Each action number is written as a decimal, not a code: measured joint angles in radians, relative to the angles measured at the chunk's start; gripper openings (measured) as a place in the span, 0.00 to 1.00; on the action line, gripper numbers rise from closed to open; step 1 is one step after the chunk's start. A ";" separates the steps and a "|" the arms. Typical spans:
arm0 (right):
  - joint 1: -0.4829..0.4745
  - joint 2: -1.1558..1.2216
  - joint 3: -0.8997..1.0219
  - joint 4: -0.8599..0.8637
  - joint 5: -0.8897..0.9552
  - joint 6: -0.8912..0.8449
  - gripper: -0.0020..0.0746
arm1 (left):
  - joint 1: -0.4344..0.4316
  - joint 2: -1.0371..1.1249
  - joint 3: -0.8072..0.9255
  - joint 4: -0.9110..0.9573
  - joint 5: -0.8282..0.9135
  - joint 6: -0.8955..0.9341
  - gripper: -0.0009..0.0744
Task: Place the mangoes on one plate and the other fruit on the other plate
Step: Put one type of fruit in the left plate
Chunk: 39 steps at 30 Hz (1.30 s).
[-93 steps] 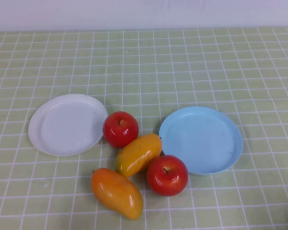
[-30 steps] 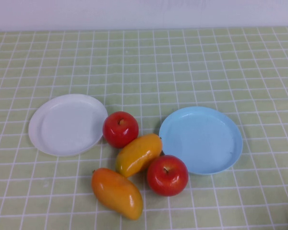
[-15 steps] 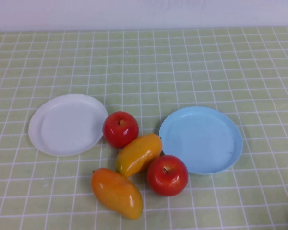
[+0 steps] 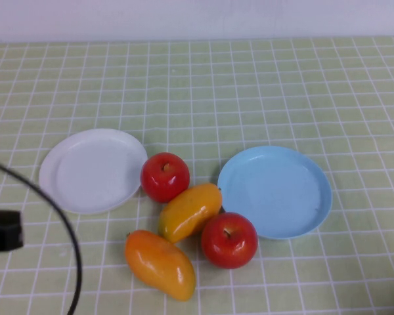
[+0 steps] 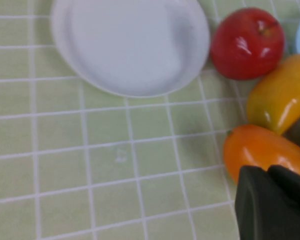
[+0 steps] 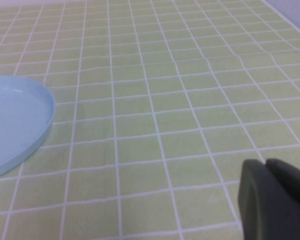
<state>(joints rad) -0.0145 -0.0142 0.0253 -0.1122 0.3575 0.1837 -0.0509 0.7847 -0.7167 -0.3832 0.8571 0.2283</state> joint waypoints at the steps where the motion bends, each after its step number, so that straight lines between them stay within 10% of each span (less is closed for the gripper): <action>1: 0.000 0.000 0.000 0.000 0.000 0.000 0.00 | -0.002 0.043 -0.021 -0.026 0.010 0.033 0.01; 16: 0.000 0.000 0.000 0.000 0.000 0.000 0.00 | -0.552 0.590 -0.379 0.201 -0.002 -0.044 0.01; 29: 0.000 0.000 0.000 0.000 0.000 0.000 0.00 | -0.829 0.879 -0.696 0.484 0.141 -0.047 0.03; 33: 0.000 0.000 0.000 0.000 0.000 0.000 0.00 | -0.841 0.903 -0.723 0.472 0.157 0.011 0.22; 39: 0.000 0.000 0.000 0.000 0.000 0.000 0.00 | -0.844 0.943 -0.726 0.463 0.169 -0.009 0.80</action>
<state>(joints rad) -0.0145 -0.0142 0.0253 -0.1122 0.3575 0.1837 -0.8947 1.7273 -1.4424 0.0801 1.0260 0.2188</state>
